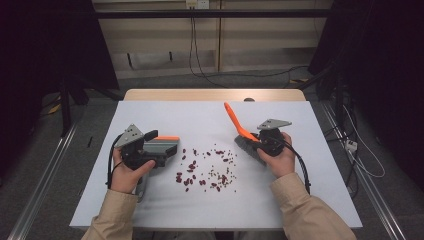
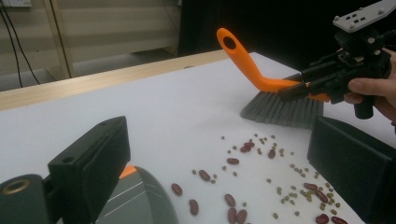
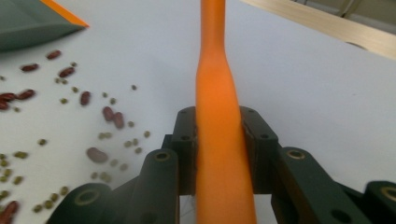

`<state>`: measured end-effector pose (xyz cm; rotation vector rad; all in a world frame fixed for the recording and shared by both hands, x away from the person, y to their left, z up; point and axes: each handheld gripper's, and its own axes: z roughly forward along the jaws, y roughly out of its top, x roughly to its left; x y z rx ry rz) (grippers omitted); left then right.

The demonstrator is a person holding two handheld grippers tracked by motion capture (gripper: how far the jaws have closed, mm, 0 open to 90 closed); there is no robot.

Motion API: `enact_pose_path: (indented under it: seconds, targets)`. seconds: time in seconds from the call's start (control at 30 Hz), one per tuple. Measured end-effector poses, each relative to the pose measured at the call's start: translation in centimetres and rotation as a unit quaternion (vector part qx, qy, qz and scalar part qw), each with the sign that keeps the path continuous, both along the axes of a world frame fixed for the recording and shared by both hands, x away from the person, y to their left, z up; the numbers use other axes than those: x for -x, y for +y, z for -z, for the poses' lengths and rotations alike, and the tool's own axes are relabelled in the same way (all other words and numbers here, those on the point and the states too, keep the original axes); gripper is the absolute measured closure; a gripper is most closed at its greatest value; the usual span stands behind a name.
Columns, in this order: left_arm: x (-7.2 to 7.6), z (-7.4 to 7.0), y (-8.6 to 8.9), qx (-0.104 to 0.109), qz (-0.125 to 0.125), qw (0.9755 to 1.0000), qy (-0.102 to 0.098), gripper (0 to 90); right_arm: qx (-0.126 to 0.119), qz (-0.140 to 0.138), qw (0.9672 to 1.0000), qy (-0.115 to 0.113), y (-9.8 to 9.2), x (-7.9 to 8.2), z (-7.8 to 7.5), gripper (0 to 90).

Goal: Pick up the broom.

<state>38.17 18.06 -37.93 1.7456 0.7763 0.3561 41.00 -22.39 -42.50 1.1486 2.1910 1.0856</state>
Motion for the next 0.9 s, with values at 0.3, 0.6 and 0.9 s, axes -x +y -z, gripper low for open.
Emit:
enact_pose_path:
  seconds: [0.3, 0.6, 0.9]
  targets:
    - [0.1, -0.1, 0.0, 0.000, 0.000, 1.0000, -0.001, 6.1, -0.013, 0.020, 0.9997, -0.006, 0.2, 0.0, 0.3, 71.0]
    - [0.1, -0.1, 0.1, 0.004, -0.001, 1.0000, -0.001, 6.3, -0.054, 0.027, 0.9980, -0.021, 0.9, -0.4, 0.1, 71.4]
    - [0.0, -0.1, 0.7, 0.011, -0.007, 0.9999, 0.001, 6.3, 0.012, -0.041, 0.9967, -0.068, 3.3, -3.9, -0.3, 71.3]
